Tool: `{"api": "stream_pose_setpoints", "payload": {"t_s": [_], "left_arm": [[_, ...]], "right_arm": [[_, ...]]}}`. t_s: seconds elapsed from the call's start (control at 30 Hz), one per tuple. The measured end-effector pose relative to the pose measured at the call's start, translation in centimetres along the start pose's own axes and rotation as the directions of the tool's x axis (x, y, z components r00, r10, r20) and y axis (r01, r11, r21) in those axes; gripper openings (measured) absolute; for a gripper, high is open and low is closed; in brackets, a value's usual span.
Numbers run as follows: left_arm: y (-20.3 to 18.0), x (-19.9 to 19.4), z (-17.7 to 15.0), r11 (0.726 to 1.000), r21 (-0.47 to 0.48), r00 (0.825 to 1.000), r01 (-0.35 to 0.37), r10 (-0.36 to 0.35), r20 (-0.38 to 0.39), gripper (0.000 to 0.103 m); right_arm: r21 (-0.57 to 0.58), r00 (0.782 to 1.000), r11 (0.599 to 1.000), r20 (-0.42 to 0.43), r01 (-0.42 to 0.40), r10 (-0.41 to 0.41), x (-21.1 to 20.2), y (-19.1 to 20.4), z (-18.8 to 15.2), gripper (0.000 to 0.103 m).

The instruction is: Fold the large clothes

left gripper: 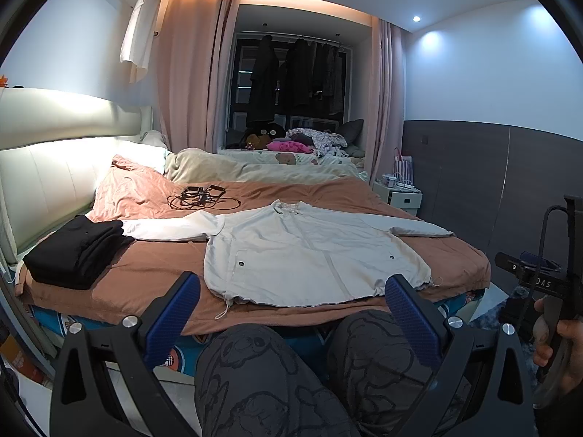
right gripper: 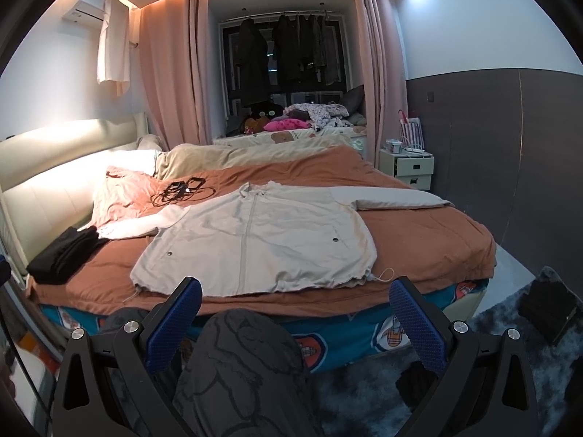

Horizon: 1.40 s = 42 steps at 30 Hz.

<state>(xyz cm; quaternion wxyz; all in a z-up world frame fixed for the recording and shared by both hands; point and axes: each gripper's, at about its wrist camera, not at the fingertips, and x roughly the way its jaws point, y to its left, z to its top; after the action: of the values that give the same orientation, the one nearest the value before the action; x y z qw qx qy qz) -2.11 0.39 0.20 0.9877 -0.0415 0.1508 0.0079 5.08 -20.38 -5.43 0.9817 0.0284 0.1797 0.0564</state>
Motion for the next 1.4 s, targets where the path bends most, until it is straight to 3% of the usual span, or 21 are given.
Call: {"api": "stream_pose_setpoints", "payload": {"t_s": [0.5,0.97,1.4], "left_arm": [[0.6,-0.2,0.1,1.0,-0.028,1.0,0.012,-0.012,-0.007,0.103],[1.7,0.2,0.5,1.0,-0.008,1.0,-0.007,0.007,-0.007,0.103],[4.3,6.5,1.8,0.999,-0.041,0.999,-0.022,0.02,-0.046,0.103]], "right_arm": [[0.005,1.0,1.0,0.021,0.013,-0.013,-1.7,-1.0,0.7,0.103],[0.013,1.0,1.0,-0.004,0.013,-0.013,0.4,-0.7,0.9,0.103],[-0.006,0.999,1.0,-0.038,0.017,-0.017,5.1,0.8,2.8,0.103]]}}
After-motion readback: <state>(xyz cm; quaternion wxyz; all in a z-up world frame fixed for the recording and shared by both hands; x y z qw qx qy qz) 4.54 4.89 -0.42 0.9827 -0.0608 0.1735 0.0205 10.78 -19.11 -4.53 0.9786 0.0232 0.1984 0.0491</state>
